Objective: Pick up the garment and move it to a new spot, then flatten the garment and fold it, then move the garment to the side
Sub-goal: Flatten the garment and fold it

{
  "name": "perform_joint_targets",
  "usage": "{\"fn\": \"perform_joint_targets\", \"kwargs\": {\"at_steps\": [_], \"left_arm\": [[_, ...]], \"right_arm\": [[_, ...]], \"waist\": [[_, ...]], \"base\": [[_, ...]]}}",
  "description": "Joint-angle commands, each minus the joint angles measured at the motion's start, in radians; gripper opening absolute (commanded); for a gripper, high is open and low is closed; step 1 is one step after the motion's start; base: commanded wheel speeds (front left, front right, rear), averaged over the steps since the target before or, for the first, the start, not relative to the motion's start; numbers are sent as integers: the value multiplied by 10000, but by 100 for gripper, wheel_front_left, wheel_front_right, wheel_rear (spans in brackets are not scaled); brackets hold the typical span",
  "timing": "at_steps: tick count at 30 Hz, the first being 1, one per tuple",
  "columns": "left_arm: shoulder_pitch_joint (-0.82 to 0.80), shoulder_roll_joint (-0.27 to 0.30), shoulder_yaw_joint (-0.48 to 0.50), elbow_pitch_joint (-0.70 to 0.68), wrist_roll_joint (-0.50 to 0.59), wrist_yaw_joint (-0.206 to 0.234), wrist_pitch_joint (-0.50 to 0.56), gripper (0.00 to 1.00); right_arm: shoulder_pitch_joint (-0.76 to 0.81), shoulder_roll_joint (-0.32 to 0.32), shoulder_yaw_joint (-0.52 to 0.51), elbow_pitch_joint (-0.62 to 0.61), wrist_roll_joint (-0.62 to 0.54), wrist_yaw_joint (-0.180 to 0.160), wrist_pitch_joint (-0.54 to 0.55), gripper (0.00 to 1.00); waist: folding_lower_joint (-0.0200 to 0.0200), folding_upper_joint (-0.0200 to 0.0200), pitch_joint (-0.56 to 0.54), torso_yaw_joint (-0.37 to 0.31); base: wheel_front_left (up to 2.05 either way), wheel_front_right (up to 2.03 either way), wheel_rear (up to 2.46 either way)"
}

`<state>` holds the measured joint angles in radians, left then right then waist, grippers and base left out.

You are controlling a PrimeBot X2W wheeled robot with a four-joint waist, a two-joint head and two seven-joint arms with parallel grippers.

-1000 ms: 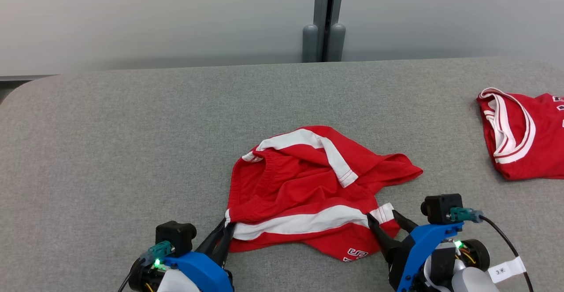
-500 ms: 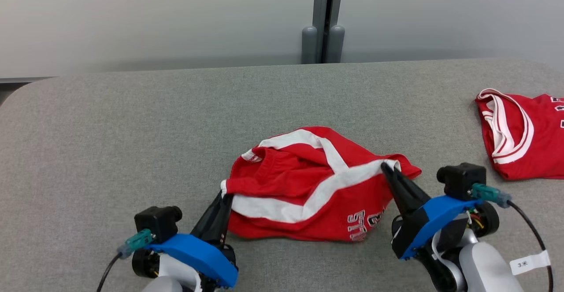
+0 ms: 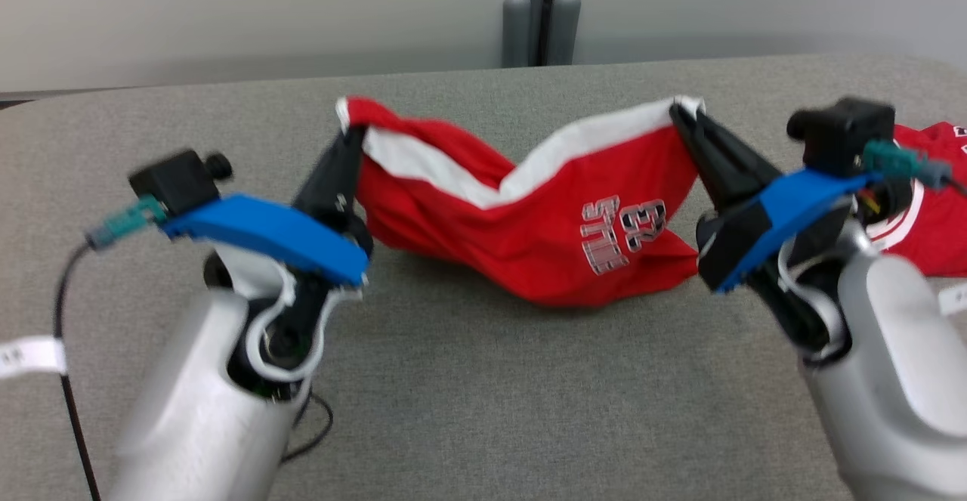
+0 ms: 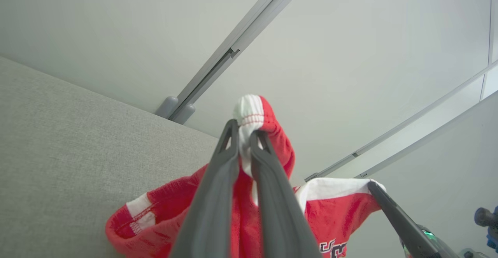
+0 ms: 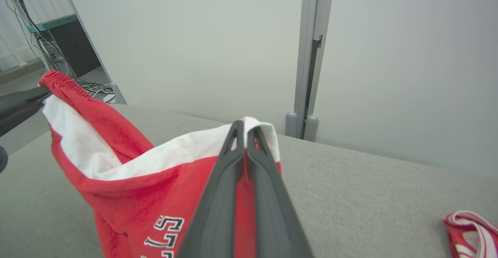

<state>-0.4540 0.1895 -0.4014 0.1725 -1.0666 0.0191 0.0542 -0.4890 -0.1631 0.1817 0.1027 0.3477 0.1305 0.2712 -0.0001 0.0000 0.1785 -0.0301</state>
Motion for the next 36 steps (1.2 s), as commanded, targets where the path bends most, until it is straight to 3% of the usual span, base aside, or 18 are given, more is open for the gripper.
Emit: {"fn": "perform_joint_targets", "kwargs": {"at_steps": [1, 6, 11, 15, 18, 25, 30, 36], "left_arm": [[-765, -55, 329, 206, -307, 130, 199, 0], [-3419, 35, 1204, 1162, -602, 461, 473, 0], [-5872, 4, 1914, 2084, -542, 510, -160, 0], [-7250, -133, 2337, 2543, -545, 115, -964, 0], [-7684, -154, 2379, 2816, -386, -482, -1496, 0], [-6468, -424, 2138, 3480, -381, -1370, -2593, 0], [-4299, -551, 1652, 3951, -269, -1499, -2945, 0], [-1458, -505, 953, 3995, 215, -1511, -3148, 0]], "right_arm": [[-935, -213, 196, 313, 213, 5, -12, 0], [-4110, -875, 988, 1656, 326, 5, -639, 0], [-6965, -1076, 1197, 3021, -216, 4, -2304, 0], [-8493, -951, 1145, 3828, -749, 4, -3935, 0], [-9039, -905, 1149, 4238, -1057, 4, -4760, 0], [-7789, -1104, 2020, 4890, -986, 4, -5202, 0], [-5786, -1567, 2952, 5054, -219, 4, -4864, 0], [-2999, -2543, 3113, 3981, 1146, 2, -3569, 0]], "waist": [[1, 0, 575, -174], [1, 0, 1629, -493], [1, 0, 2446, -768], [1, 0, 2808, -906], [1, 0, 2910, -944], [1, 0, 3030, -856], [1, 0, 2720, -635], [1, 0, 1735, -301]], "base": [[0, 0, 0], [0, 0, 0], [0, 0, 0], [0, 0, 0], [0, 0, 0], [0, 0, 0], [0, 0, 0], [0, 0, 0]]}}
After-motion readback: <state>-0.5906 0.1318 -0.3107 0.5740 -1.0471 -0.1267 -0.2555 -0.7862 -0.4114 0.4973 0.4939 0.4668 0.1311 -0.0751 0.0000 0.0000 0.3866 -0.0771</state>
